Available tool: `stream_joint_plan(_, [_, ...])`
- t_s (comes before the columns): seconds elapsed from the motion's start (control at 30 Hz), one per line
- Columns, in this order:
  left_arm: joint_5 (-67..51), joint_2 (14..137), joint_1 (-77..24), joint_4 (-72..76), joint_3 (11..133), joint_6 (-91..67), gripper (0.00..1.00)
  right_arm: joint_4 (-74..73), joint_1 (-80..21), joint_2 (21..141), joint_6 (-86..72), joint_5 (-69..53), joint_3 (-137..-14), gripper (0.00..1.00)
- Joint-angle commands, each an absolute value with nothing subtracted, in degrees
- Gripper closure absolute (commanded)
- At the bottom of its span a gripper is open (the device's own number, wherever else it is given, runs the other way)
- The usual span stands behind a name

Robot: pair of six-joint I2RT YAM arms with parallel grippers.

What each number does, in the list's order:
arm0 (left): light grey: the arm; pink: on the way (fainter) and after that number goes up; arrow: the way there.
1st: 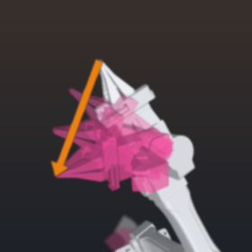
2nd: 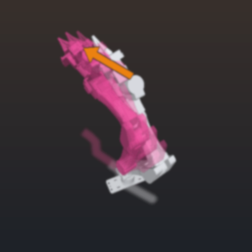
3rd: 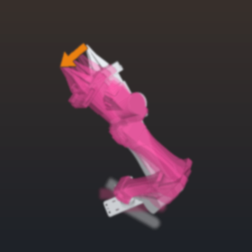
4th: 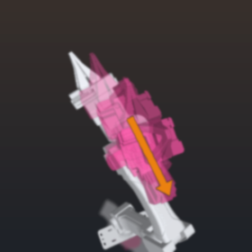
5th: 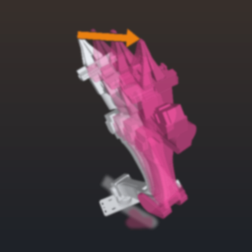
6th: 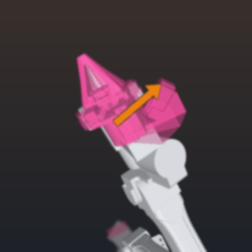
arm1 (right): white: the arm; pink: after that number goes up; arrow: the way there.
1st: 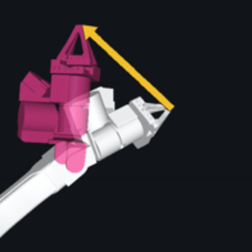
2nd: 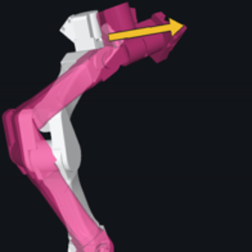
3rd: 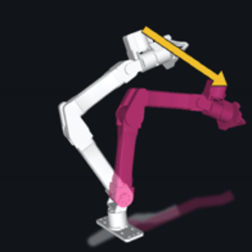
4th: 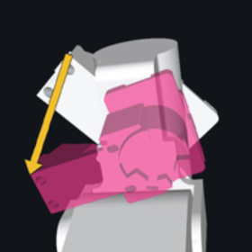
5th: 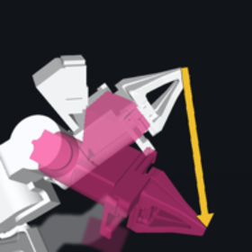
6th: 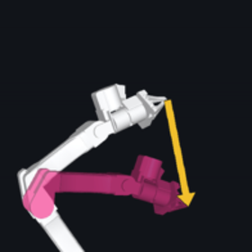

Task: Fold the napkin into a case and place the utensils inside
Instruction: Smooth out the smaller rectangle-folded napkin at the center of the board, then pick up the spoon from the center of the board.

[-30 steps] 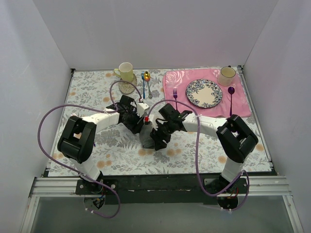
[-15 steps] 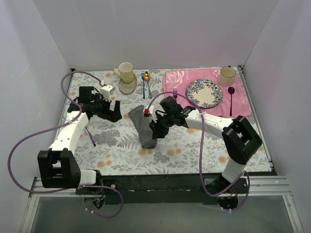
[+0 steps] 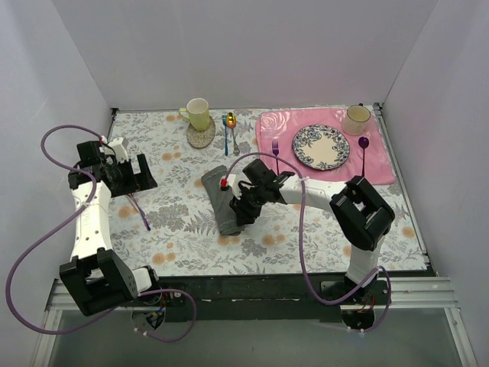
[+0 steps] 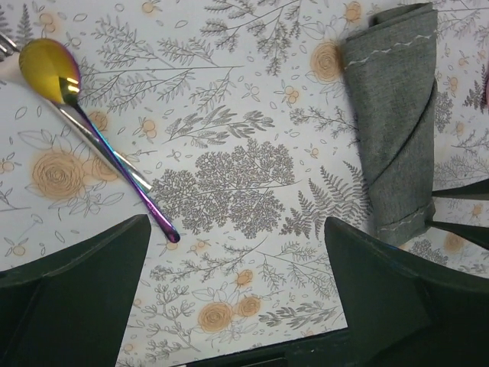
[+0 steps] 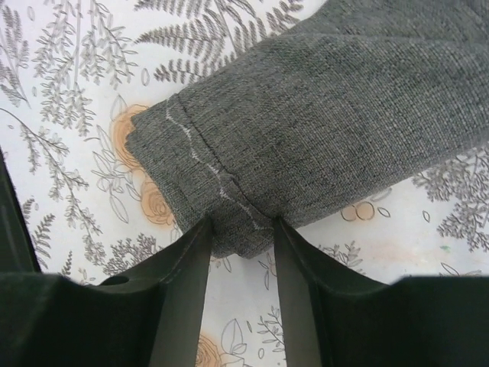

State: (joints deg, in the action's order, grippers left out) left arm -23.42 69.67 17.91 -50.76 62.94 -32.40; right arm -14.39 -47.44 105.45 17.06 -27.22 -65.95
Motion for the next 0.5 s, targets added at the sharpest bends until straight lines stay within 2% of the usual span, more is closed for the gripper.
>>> stream_joint_plan(0.0, [-23.55,71.01,20.56,-54.05,66.61,-34.28,0.02,-12.92,-49.92,105.38,14.60,-30.75,-69.95,0.51])
stream_joint_plan(0.07, [-23.73,73.46,21.18,-54.40,67.32,-34.37,0.02,-13.70,-49.83,104.16,14.33,-32.34,-70.83,0.45])
stream_joint_plan(0.1, [-24.08,74.17,21.62,-54.32,67.59,-35.15,0.02,-15.89,-49.75,103.63,14.50,-32.78,-72.75,0.36])
stream_joint_plan(0.13, [-24.69,75.05,22.14,-54.06,67.67,-35.85,0.02,-17.65,-49.40,102.06,16.16,-32.96,-73.64,0.33])
stream_joint_plan(0.17, [-26.00,76.28,22.58,-53.88,67.76,-36.64,0.04,-18.62,-48.96,101.00,17.22,-34.09,-74.44,0.26])
stream_joint_plan(0.23, [-26.54,77.25,22.59,-53.35,68.20,-38.74,0.12,-21.69,-46.85,97.58,21.41,-34.89,-75.67,0.15])
stream_joint_plan(0.37, [-24.88,78.48,22.59,-50.02,67.68,-41.48,0.28,-20.57,-42.99,91.59,23.20,-33.58,-76.03,0.01])
stream_joint_plan(0.4, [-24.09,79.27,22.59,-49.84,67.68,-42.27,0.35,-19.44,-41.93,90.28,23.29,-32.70,-75.68,0.01])
stream_joint_plan(0.47, [-23.21,80.41,22.59,-50.10,67.85,-43.68,0.42,-13.99,-41.05,86.93,21.20,-29.47,-73.66,0.01])
